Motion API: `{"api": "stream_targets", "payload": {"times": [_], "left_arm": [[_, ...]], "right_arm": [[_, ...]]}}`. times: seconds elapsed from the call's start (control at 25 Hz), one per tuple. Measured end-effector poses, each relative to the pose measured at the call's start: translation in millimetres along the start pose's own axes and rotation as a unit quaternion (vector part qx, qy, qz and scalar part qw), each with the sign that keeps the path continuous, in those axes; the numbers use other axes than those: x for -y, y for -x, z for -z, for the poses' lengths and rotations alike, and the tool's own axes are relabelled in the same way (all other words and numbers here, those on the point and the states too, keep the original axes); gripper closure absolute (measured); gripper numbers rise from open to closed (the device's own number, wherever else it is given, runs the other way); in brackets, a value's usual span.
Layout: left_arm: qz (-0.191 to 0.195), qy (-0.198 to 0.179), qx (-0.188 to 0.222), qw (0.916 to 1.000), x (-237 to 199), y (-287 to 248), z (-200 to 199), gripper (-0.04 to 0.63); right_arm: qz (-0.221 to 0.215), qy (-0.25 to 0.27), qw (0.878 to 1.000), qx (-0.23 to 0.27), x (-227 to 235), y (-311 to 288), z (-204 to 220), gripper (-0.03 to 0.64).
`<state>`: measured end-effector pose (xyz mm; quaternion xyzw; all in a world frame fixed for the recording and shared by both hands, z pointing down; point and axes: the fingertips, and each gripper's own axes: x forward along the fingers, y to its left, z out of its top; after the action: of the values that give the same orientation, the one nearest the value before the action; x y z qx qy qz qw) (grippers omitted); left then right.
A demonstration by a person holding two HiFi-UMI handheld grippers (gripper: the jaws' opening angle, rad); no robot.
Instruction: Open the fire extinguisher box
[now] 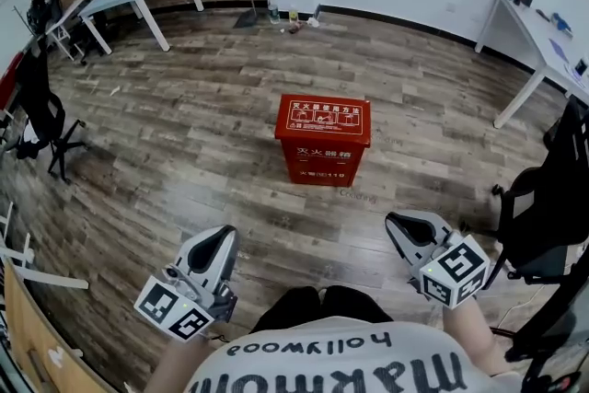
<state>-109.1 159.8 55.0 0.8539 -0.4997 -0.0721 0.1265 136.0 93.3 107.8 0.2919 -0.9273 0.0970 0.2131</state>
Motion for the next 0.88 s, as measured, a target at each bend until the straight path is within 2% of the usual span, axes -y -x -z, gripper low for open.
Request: {"api": "stream_targets", "payload": {"times": [0.2,0.4,0.52,0.68,0.8,0.88], "left_arm": [[0.006,0.002,-0.022,0.9997,-11,-18,7,0.583],[0.032,0.016,-0.026,0.9990,-37,-50,13,0.583],[0.056,0.015,-0.023,0.9980,-56,-80,3,0.583],[0.107,-0.018,-0.047,0.9930,-69,-112,-7,0.583],[0.134,-0.047,-0.074,0.9871,-88,-126,-11,0.583],[0.144,-0.051,-0.083,0.9847,-104,-134,-13,0.583]], "right_arm": [[0.000,-0.015,1.000,-0.015,9,-14,10,0.597],[0.030,-0.002,0.999,-0.041,27,-26,13,0.597],[0.052,0.005,0.997,-0.048,38,-35,6,0.597],[0.087,-0.019,0.995,-0.045,57,-51,-5,0.597],[0.089,-0.039,0.994,-0.043,59,-76,-11,0.597],[0.087,-0.037,0.994,-0.054,58,-94,-13,0.597]]}}
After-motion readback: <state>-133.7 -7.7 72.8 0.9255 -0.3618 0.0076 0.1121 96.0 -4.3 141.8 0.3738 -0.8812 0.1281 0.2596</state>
